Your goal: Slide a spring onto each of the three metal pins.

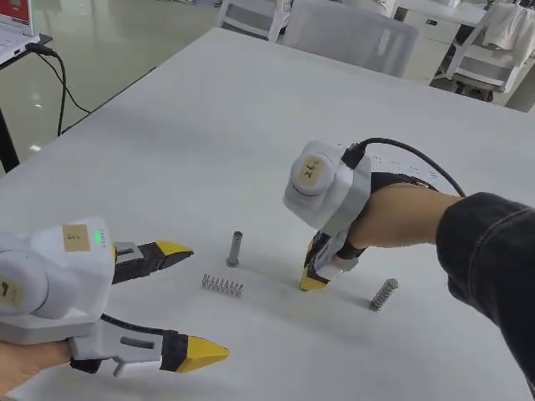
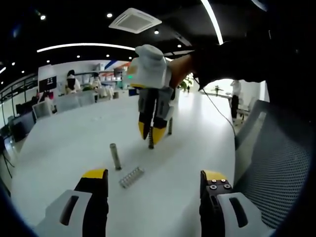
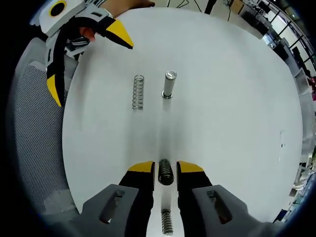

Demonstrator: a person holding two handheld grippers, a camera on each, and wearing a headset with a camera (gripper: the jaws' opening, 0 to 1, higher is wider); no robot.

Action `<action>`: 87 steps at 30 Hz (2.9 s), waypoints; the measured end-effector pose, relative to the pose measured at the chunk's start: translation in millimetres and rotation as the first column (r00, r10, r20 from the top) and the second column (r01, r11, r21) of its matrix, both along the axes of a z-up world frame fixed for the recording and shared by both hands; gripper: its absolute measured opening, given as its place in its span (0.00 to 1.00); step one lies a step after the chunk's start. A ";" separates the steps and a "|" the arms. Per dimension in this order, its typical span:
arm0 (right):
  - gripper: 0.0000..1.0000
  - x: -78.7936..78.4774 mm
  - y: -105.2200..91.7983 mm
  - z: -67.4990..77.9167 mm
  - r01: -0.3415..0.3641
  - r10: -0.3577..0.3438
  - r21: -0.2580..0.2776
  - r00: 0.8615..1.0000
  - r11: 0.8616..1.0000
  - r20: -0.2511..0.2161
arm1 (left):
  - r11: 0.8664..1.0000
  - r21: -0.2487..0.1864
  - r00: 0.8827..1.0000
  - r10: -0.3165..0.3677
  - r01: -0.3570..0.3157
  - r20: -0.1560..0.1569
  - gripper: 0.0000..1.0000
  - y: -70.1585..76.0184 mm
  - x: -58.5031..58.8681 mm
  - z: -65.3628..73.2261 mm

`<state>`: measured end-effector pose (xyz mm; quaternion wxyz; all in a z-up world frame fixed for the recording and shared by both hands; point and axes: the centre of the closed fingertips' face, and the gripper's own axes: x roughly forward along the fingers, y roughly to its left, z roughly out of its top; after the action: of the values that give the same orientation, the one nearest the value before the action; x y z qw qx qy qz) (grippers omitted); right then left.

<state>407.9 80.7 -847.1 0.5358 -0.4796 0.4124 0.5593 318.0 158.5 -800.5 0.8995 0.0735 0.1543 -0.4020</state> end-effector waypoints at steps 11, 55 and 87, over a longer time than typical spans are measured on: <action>0.15 -13.9 27.8 16.3 -0.057 0.056 0.061 0.998 0.996 0.024 | 1.000 0.001 1.000 -0.002 0.002 -0.004 0.71 -0.3 -1.0 -0.2; 0.08 -47.4 76.1 -21.7 -0.078 0.083 0.114 0.995 0.990 -0.047 | 1.000 0.000 1.000 -0.003 0.003 -0.029 0.66 5.8 -2.2 -3.5; 0.08 -88.7 47.1 29.4 -0.146 0.157 0.154 0.986 0.977 -0.062 | 0.999 -0.005 0.999 -0.051 0.051 -0.009 0.46 -9.6 -6.0 4.1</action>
<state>319.2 127.8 -817.7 0.5103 -0.4472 0.3512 0.6451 312.1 148.9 -796.4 0.8884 0.0735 0.1555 -0.4256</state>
